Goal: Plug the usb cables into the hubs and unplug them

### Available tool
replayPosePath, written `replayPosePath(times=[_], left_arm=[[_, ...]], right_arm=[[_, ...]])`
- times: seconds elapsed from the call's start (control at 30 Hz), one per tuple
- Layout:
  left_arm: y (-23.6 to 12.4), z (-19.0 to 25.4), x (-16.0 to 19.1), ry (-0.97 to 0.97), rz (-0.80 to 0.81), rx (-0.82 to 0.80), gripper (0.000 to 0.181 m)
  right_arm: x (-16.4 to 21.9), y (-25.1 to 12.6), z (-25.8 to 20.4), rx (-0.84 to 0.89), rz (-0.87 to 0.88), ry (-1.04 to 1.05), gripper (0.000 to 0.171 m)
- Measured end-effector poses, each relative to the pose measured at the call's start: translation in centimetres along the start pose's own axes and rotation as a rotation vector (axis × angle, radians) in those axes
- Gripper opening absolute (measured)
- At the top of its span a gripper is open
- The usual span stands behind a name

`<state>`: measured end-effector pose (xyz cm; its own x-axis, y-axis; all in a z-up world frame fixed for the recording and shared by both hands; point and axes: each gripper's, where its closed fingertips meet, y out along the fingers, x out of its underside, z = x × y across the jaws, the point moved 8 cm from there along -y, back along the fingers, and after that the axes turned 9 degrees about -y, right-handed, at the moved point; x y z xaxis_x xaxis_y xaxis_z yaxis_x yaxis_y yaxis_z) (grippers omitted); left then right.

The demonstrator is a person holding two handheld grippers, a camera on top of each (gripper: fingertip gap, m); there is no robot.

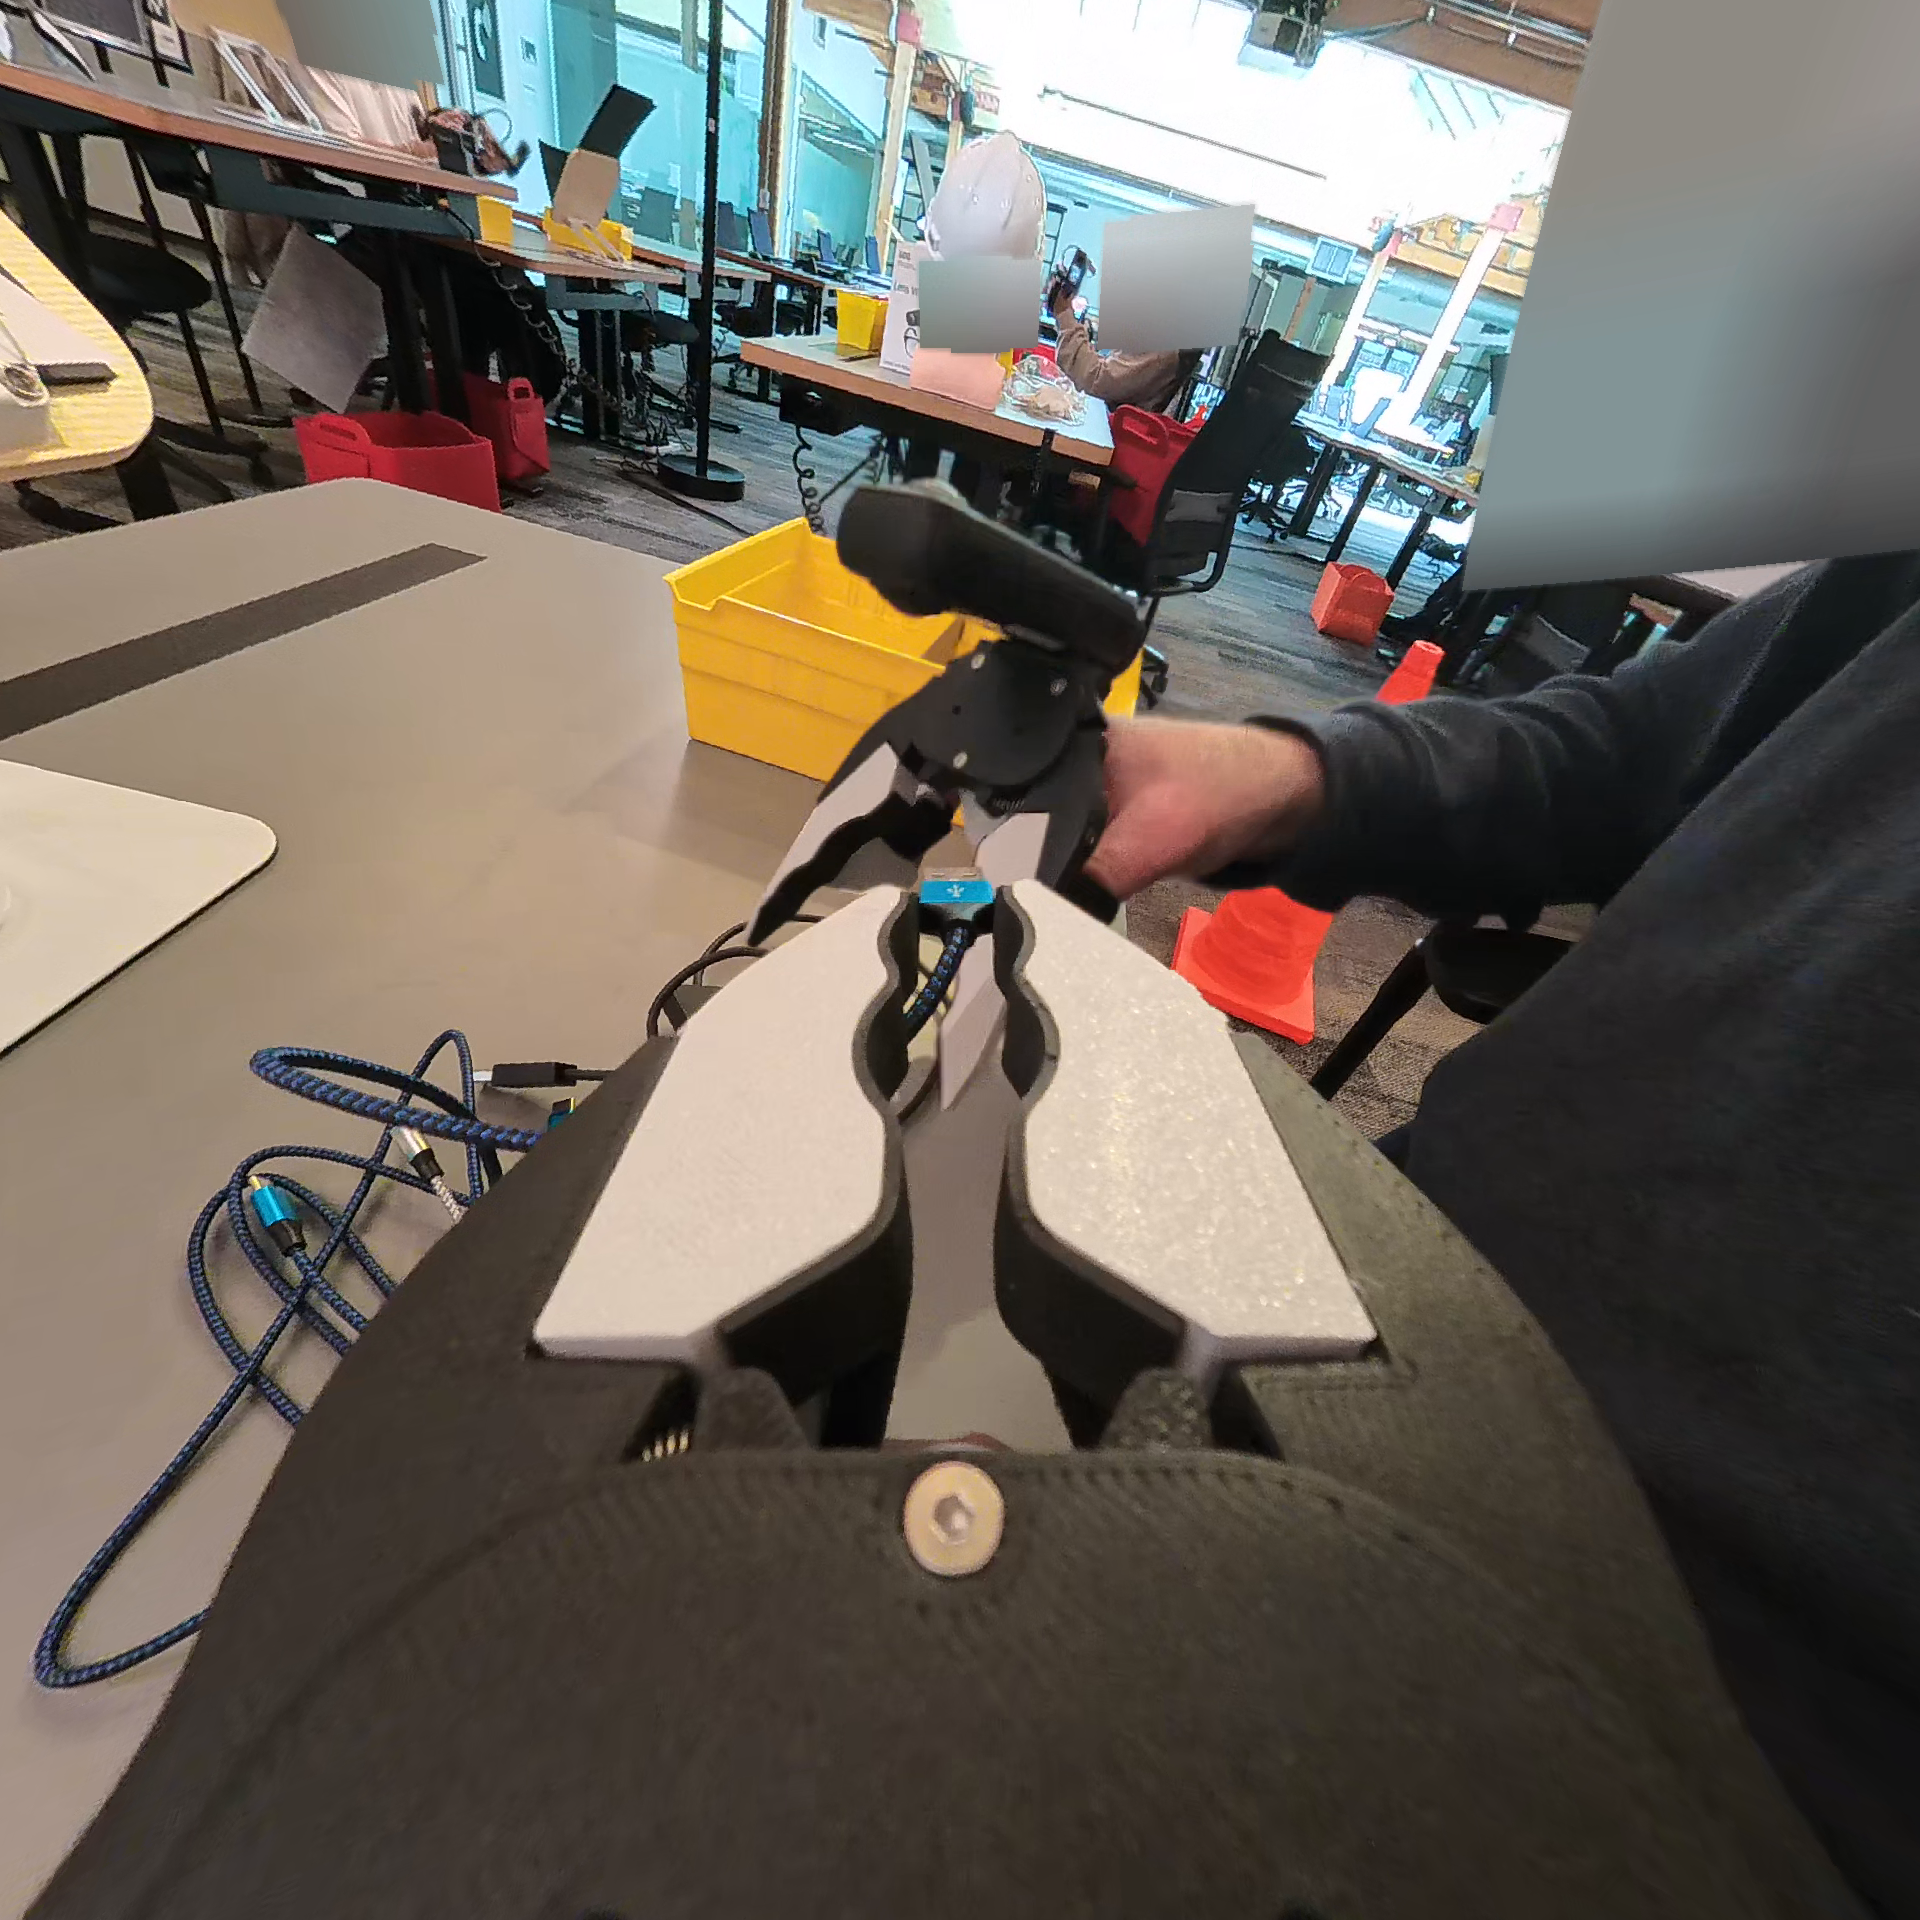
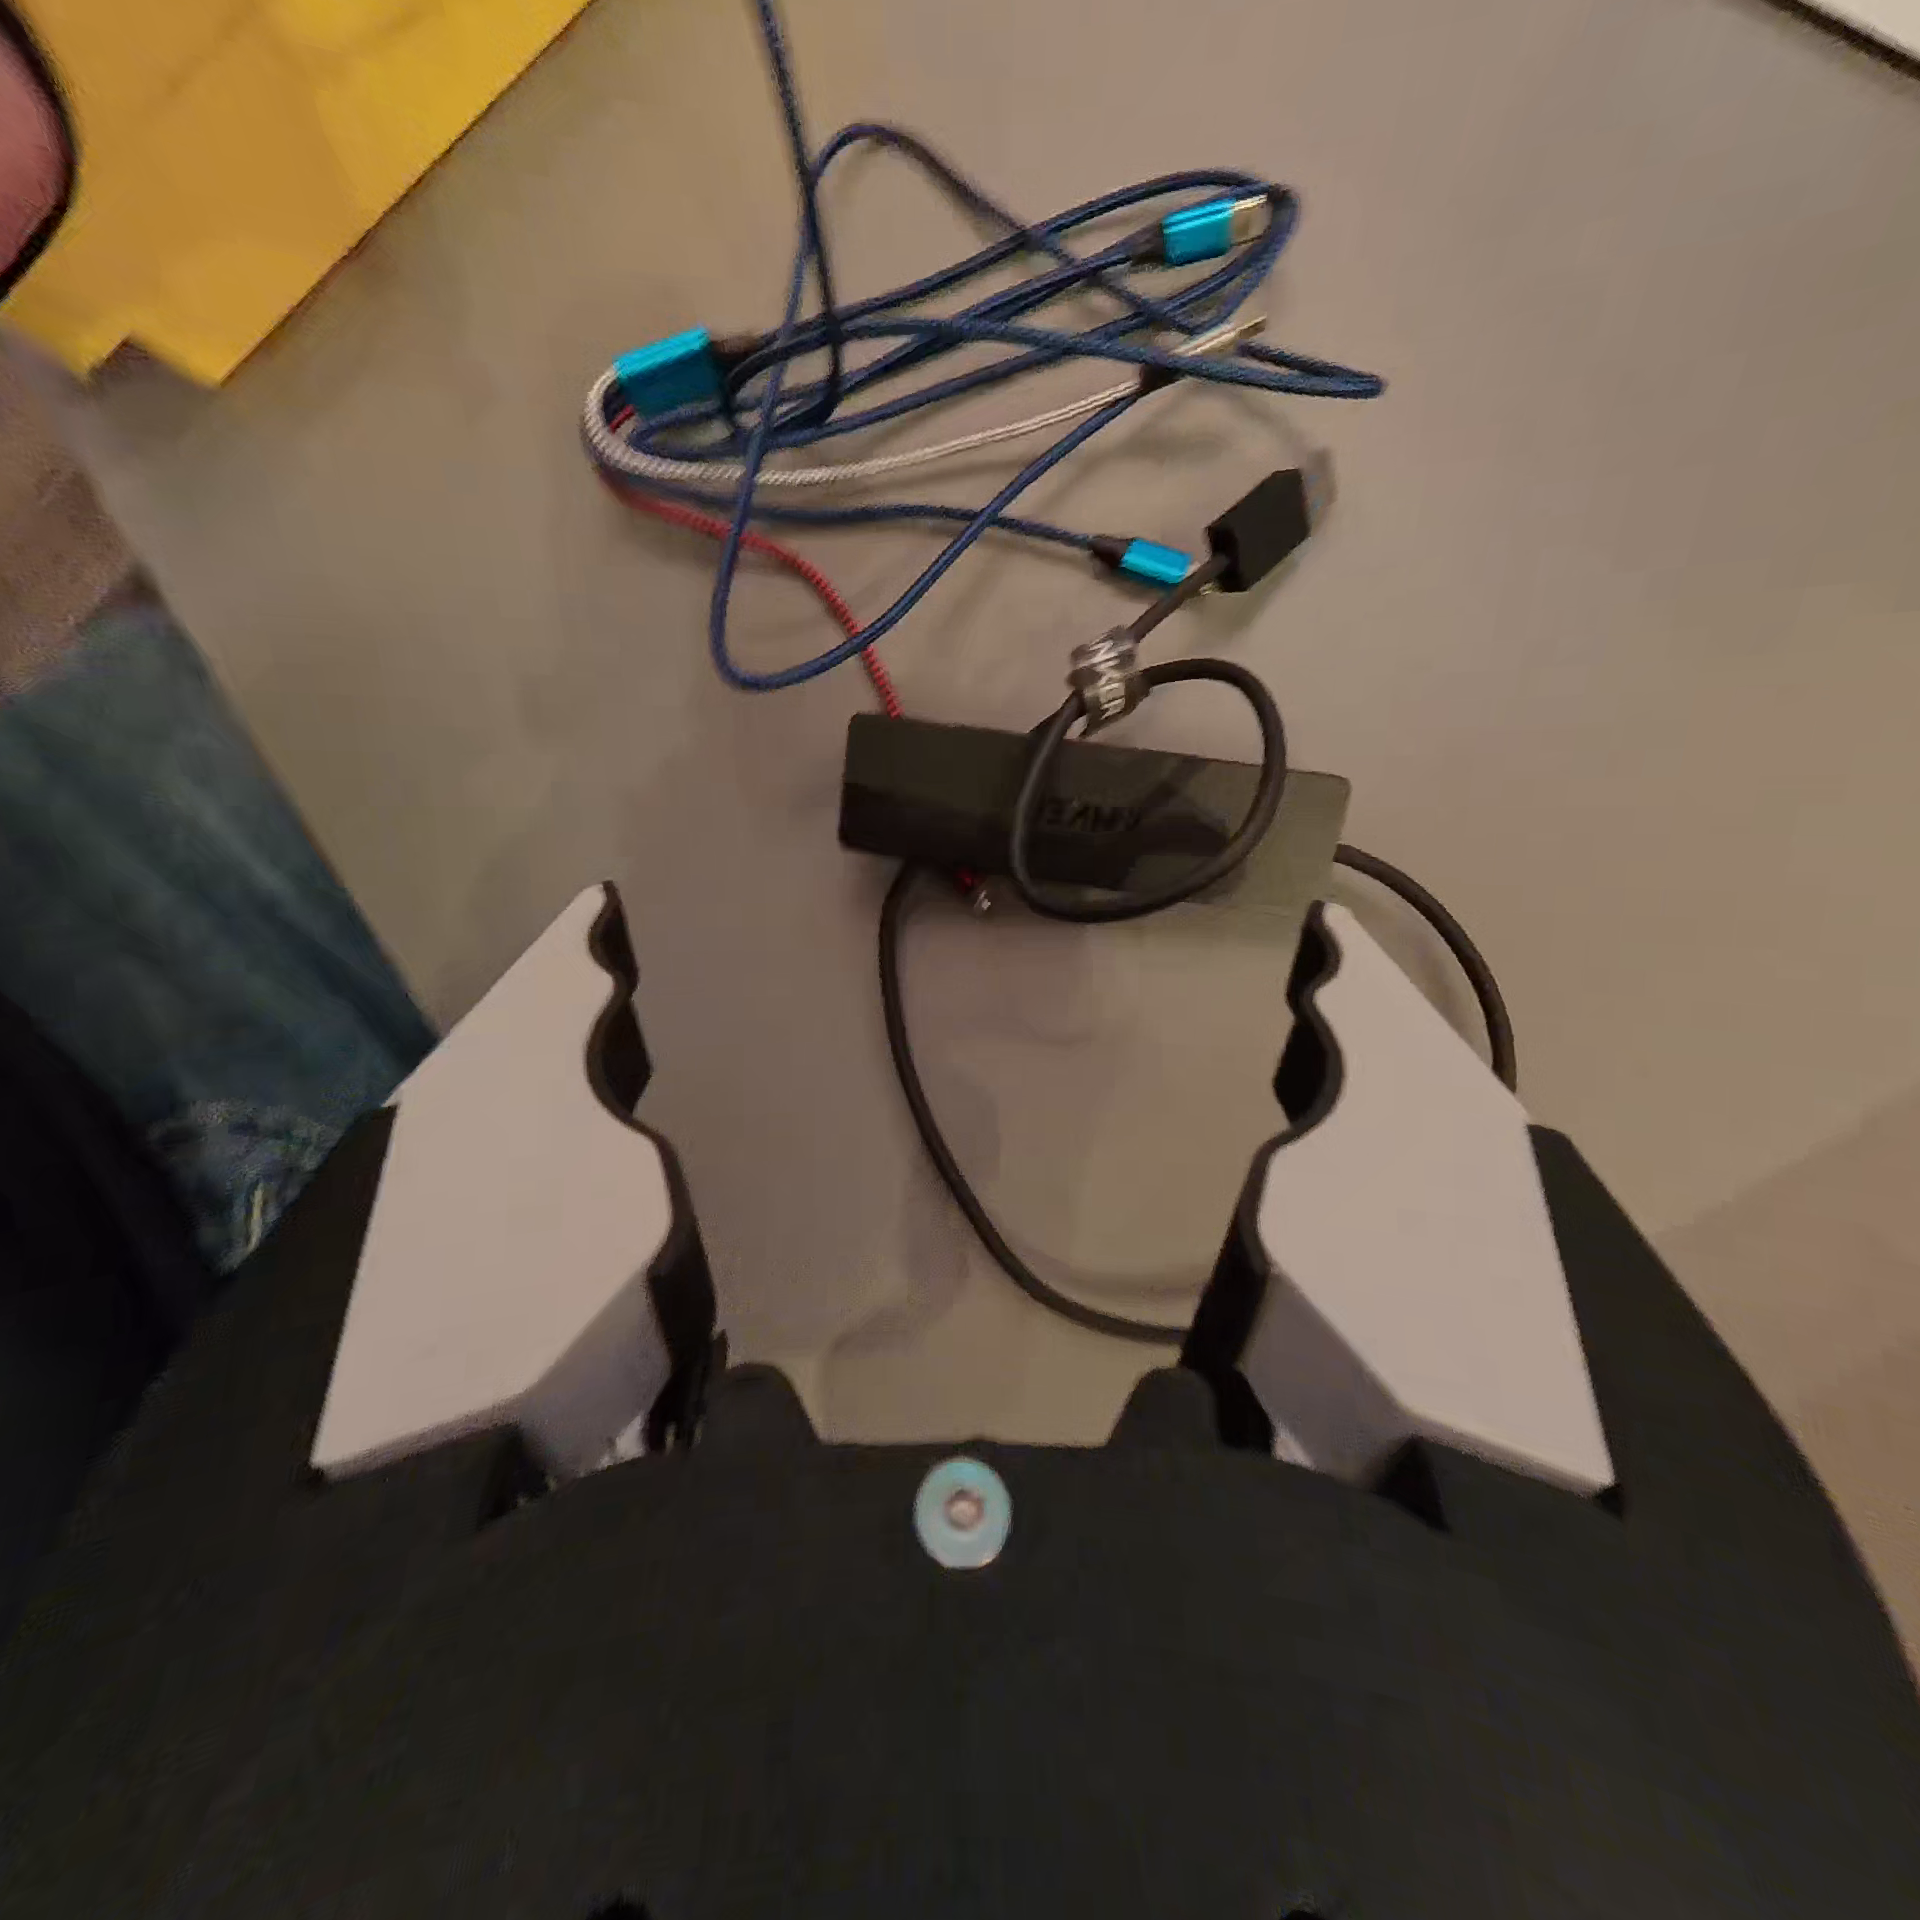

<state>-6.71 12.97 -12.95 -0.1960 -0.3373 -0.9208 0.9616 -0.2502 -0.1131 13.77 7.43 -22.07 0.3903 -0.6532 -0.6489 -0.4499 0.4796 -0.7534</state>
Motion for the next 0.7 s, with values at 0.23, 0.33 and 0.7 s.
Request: replayPosePath(times=[0.23,0.33,0.7], left_arm=[[-0.3,0.2,-0.2,0.008,0.004,-0.002,0.013],[-0.4,0.1,-0.1,0.003,0.007,0.0,0.013],[-0.5,-0.3,0.1,-0.008,0.009,0.0,0.013]], right_arm=[[0.4,4.5,1.3,0.16,-0.032,-0.001,0.139],[0.2,5.2,1.5,0.126,-0.034,-0.03,0.117],[0.0,2.6,1.4,-0.072,-0.012,-0.222,0.116]])
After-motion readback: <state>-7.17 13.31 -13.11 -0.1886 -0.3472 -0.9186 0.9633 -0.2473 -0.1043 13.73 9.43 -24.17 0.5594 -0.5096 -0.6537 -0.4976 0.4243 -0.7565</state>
